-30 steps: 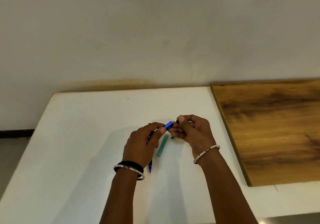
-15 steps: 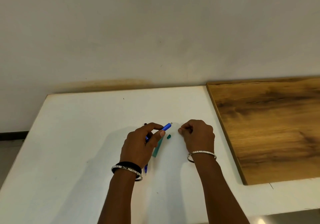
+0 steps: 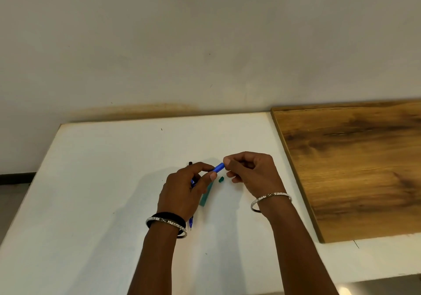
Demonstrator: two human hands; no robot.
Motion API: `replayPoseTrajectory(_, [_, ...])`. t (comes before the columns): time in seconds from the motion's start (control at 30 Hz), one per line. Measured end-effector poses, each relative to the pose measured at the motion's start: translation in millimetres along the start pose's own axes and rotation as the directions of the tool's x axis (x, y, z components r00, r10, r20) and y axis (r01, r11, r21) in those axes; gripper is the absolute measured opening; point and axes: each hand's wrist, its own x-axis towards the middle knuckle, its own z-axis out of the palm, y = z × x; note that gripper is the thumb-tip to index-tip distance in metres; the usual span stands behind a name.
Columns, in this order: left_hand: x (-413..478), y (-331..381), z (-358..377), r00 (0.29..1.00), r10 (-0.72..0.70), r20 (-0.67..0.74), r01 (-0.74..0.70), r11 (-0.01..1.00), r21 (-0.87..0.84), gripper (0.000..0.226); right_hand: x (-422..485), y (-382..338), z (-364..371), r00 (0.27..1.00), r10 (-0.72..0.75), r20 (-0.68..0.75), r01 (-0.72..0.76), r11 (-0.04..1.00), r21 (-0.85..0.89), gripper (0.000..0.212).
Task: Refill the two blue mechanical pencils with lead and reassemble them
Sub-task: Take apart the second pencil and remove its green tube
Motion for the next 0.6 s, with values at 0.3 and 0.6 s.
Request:
replayPoseTrajectory(0.3, [1,1,0,1.000,0.014,0.000,-0.014,1.000,-0.019,0.016,2,5,2,1.000,-0.030,0.007,0.029,0.997,0.072,0.008])
replayPoseTrajectory(0.6, [2,-5,-2,0.995,-0.006,-0.100,0.005,1.000,-0.009,0.023,12,23,-18,0.934,-0.159,-0.319,0.044,0.939,-0.341,0.008])
